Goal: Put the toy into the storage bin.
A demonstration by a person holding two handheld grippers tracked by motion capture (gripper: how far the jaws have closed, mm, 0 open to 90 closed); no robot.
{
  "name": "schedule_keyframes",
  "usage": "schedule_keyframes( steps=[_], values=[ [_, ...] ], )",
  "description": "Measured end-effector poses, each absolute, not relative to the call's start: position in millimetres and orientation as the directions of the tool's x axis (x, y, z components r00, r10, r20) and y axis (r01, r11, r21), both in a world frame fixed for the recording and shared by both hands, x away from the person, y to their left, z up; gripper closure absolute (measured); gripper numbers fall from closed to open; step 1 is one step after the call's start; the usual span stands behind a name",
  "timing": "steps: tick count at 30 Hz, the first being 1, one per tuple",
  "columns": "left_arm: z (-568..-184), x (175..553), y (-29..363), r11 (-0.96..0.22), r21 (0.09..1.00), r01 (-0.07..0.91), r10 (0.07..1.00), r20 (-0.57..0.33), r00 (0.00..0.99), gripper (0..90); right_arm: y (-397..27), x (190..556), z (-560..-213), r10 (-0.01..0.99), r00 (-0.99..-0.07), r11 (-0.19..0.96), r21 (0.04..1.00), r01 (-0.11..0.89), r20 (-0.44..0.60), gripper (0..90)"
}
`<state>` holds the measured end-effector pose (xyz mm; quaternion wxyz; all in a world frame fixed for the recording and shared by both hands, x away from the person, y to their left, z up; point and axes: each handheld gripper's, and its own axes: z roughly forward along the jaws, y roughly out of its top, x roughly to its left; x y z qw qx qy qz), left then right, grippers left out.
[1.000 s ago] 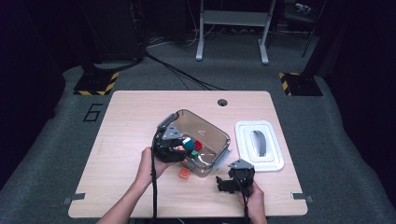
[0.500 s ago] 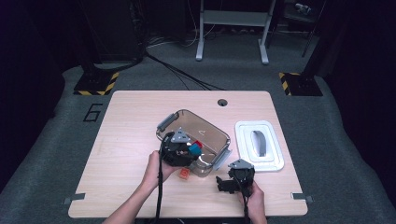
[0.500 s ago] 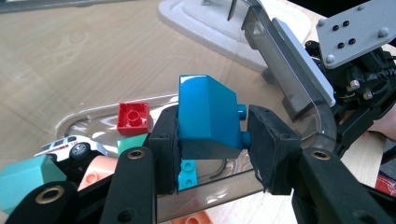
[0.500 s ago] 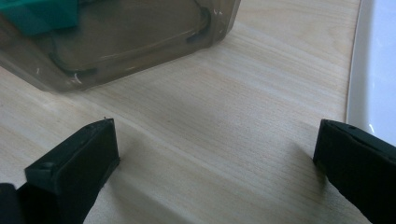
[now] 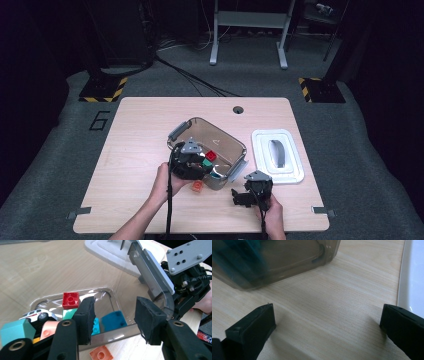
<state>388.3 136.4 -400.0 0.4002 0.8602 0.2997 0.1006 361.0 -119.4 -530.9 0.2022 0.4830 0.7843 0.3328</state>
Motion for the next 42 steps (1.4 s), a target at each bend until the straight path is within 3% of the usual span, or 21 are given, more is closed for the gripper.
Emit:
schedule_keyframes(
  steps=[8,19,31,42],
  values=[
    [-392,367,154,-0.484,0.779,0.398,0.632,-0.003,0.775,31.0,-119,361,-531,0.892,-0.452,0.312,0.717,0.623,0.004,0.0],
    [-410,337,180,-0.463,0.796,0.391,0.692,0.049,0.72,15.2,-119,361,-531,0.892,-0.451,0.312,0.717,0.623,0.005,0.0],
    [-468,340,188,-0.435,0.76,0.483,0.758,0.02,0.652,5.6,-119,361,-531,0.892,-0.453,0.313,0.717,0.624,0.005,0.0],
    [-509,348,166,-0.45,0.729,0.517,0.78,0.039,0.624,2.1,-119,361,-531,0.892,-0.453,0.313,0.717,0.623,0.005,0.0]
  ],
)
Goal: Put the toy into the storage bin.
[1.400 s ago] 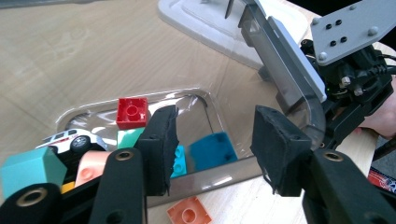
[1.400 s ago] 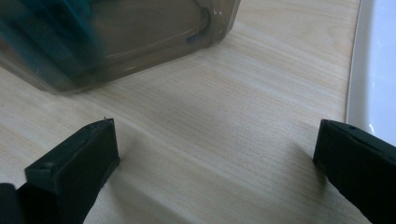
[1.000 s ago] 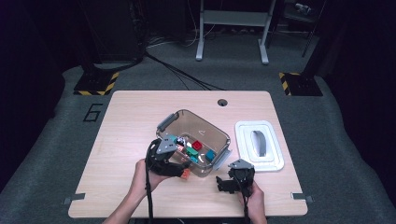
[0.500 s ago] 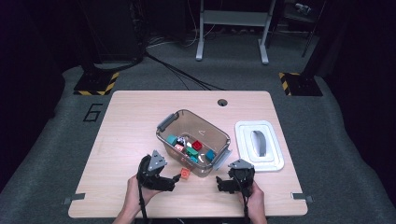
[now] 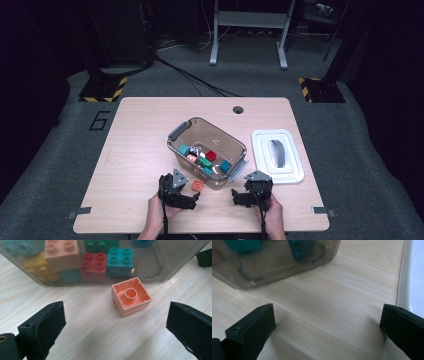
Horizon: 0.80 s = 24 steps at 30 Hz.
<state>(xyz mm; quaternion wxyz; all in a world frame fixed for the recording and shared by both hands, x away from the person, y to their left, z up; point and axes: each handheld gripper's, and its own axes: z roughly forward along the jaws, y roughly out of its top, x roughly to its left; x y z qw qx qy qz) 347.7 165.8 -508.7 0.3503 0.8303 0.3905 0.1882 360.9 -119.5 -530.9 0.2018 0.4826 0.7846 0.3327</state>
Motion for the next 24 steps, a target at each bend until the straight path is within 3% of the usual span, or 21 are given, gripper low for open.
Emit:
schedule_keyframes(
  steps=[4,11,24],
  values=[
    [-512,348,158,-0.433,0.739,0.516,0.792,0.039,0.609,5.0,-119,361,-531,0.892,-0.453,0.313,0.717,0.623,0.005,0.0],
    [-515,348,151,-0.43,0.755,0.495,0.784,0.041,0.619,18.9,-119,361,-531,0.891,-0.453,0.313,0.717,0.623,0.004,0.0],
    [-523,347,148,-0.447,0.747,0.493,0.767,0.037,0.64,53.5,-119,361,-531,0.891,-0.453,0.313,0.717,0.623,0.004,0.0]
  ],
)
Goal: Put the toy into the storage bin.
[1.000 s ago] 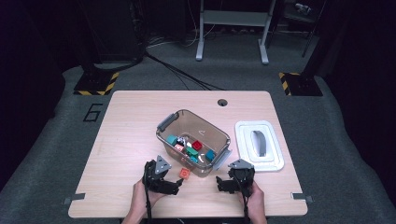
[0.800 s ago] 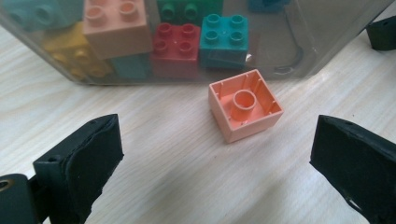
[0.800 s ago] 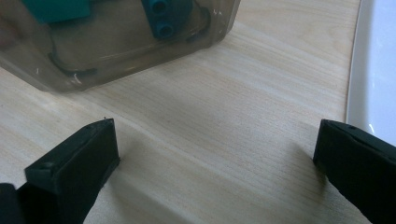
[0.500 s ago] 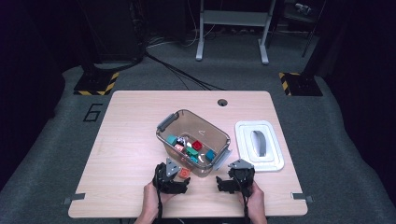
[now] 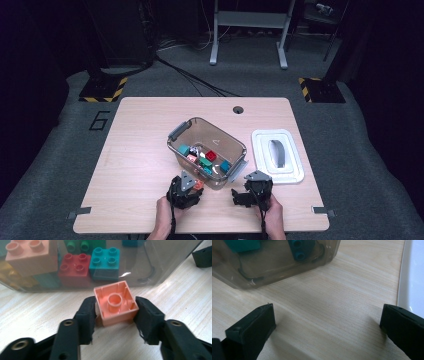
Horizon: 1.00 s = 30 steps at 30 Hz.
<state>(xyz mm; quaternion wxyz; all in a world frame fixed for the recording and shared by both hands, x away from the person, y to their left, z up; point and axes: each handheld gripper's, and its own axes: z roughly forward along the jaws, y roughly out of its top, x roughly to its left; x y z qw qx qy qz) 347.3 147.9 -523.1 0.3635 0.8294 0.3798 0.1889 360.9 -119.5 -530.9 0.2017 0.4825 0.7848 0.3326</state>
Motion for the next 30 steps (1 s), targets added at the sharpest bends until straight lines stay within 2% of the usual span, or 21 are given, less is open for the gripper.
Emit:
schedule_keyframes(
  steps=[4,17,30],
  values=[
    [-524,347,151,-0.438,0.754,0.49,0.772,0.036,0.635,58.3,-119,361,-531,0.891,-0.453,0.313,0.717,0.623,0.004,0.0],
    [-515,341,173,-0.431,0.757,0.491,0.757,0.008,0.653,58.6,-119,361,-531,0.892,-0.453,0.313,0.717,0.623,0.004,0.0],
    [-469,339,200,-0.431,0.77,0.471,0.718,-0.024,0.696,58.7,-119,361,-531,0.892,-0.452,0.312,0.717,0.623,0.004,0.0]
  ],
)
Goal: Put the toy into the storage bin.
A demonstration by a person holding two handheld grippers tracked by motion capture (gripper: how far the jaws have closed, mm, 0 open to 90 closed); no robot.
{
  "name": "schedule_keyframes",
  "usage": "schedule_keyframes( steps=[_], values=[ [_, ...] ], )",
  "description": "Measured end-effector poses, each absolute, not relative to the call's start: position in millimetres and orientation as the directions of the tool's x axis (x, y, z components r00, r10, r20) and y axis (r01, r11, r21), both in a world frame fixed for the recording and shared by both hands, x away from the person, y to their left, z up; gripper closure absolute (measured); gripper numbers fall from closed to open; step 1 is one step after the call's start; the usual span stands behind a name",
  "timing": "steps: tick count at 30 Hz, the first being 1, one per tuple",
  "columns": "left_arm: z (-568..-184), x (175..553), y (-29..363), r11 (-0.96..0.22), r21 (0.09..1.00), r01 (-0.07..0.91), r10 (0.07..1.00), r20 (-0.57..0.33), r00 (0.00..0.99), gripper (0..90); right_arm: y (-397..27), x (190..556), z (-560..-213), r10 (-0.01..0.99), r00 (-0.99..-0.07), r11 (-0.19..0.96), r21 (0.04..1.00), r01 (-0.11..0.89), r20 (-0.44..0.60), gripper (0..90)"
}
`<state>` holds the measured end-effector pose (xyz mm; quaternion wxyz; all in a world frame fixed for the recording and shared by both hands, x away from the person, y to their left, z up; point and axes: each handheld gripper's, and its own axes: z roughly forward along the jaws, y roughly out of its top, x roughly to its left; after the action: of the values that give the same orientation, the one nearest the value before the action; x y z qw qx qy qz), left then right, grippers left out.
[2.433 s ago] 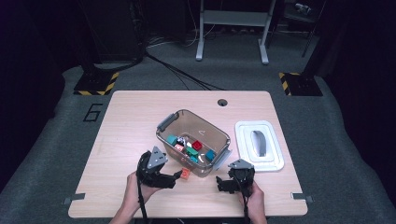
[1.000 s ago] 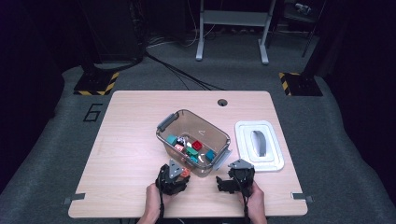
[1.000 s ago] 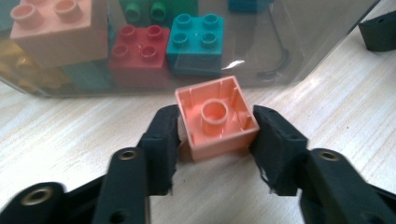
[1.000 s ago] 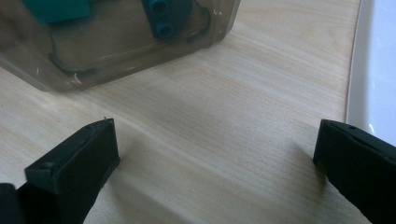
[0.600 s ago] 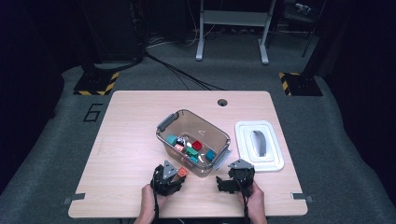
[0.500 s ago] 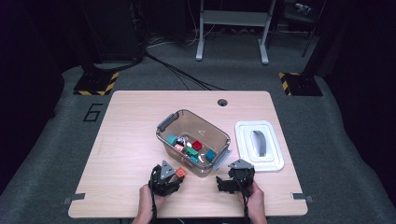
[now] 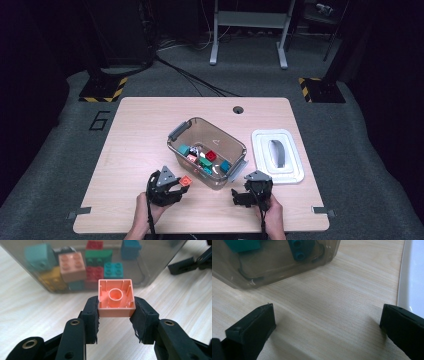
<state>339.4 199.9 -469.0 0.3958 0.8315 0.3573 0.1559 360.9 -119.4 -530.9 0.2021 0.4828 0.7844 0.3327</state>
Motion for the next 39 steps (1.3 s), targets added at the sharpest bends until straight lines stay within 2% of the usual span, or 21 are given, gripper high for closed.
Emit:
schedule_keyframes(
  steps=[5,18,24,39],
  values=[
    [-454,340,204,-0.415,0.78,0.469,0.714,-0.041,0.699,58.6,-119,361,-531,0.892,-0.451,0.312,0.716,0.624,0.005,0.0],
    [-406,349,203,-0.432,0.809,0.399,0.696,0.017,0.718,58.6,-119,361,-531,0.892,-0.451,0.311,0.717,0.624,0.005,0.0],
    [-393,361,186,-0.445,0.808,0.386,0.668,0.013,0.744,58.6,-119,361,-531,0.892,-0.452,0.313,0.717,0.623,0.004,0.0],
    [-391,374,139,-0.514,0.775,0.368,0.586,0.003,0.81,58.5,-119,361,-531,0.892,-0.452,0.312,0.717,0.623,0.005,0.0]
  ],
)
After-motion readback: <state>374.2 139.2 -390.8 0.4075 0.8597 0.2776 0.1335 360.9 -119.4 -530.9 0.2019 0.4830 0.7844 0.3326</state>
